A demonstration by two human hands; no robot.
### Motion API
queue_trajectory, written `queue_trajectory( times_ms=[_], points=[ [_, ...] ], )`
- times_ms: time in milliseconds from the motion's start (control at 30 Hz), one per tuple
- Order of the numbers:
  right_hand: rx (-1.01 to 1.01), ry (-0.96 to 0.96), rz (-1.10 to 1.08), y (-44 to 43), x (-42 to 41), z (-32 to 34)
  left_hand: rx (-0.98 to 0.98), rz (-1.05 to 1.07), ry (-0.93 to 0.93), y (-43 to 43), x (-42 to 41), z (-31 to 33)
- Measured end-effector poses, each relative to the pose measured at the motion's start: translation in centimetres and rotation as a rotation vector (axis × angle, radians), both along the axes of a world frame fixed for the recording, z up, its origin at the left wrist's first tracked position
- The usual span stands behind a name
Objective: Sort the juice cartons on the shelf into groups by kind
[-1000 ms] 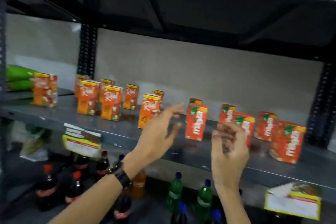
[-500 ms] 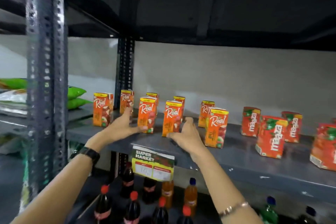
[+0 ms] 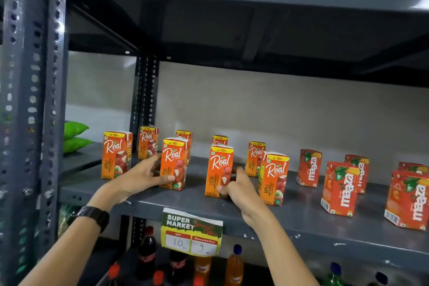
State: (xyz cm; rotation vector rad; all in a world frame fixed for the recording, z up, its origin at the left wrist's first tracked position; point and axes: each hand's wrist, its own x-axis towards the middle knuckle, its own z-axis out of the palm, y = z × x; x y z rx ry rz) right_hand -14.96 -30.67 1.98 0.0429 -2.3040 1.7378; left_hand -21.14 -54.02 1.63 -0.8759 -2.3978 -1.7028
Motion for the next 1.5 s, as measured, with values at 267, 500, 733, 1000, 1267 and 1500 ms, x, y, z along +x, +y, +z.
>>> queue_trajectory(
  times_ms=[267,500,733,1000,1267,1500],
  points=[
    [0.076,0.018,-0.052,-0.1,0.2,-0.1,0.018,0.019,-0.011,0.1,0.4,0.1],
    [0.087,0.032,-0.075,-0.2,0.2,0.0,0.003,0.047,0.006,0.2,0.5,0.0],
    [0.061,0.05,-0.073,-0.1,0.5,0.0,0.018,0.052,0.006,0.3,0.9,0.2],
    [0.07,0.054,-0.07,-0.1,0.7,0.0,0.008,0.073,-0.005,0.3,0.8,0.2],
    [0.07,0.058,-0.074,-0.2,0.7,-0.1,0.022,0.09,-0.008,0.2,0.5,0.1],
    [0.112,0.17,-0.126,0.3,2.6,-0.5,0.25,0.261,0.28,1.0,2.6,0.1]
  ],
)
